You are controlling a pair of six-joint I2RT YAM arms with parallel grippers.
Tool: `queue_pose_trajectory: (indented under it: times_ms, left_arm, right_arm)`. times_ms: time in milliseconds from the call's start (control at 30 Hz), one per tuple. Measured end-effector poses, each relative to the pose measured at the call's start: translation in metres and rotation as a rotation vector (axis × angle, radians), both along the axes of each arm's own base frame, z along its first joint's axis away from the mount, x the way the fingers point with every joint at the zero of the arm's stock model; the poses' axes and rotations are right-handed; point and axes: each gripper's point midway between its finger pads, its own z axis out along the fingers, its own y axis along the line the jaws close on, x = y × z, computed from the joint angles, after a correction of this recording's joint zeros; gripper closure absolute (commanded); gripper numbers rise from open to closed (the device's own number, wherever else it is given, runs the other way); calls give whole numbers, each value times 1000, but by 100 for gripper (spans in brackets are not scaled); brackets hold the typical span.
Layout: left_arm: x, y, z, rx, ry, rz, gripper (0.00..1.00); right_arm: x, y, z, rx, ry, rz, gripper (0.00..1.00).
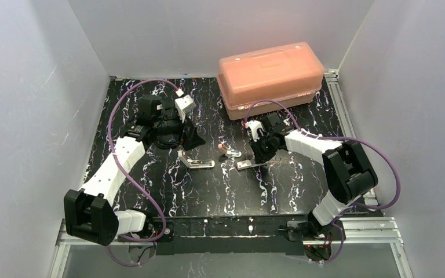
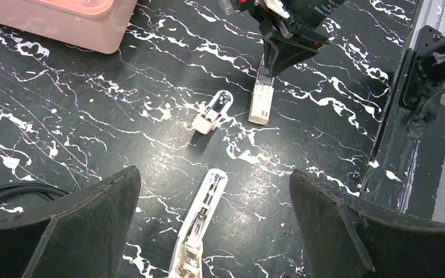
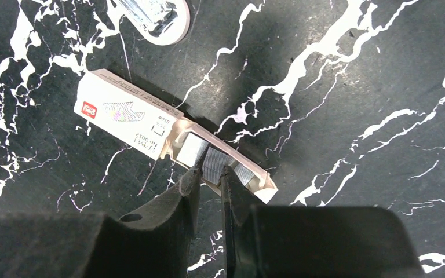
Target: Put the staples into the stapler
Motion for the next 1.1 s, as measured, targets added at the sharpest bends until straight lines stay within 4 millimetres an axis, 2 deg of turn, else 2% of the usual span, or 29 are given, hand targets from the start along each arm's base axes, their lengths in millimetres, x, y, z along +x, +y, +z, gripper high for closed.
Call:
queue_pose_trajectory:
  times_ms: [433,1100]
  left_arm:
    - [0,0,-2,0,6,-3,1]
    - [0,-2,-3,-4,16,-11,2]
  right_arm:
    - [8,-4,4,-31,-24,-17,62]
    - [10,-3,-1,-40,-4,-30,64]
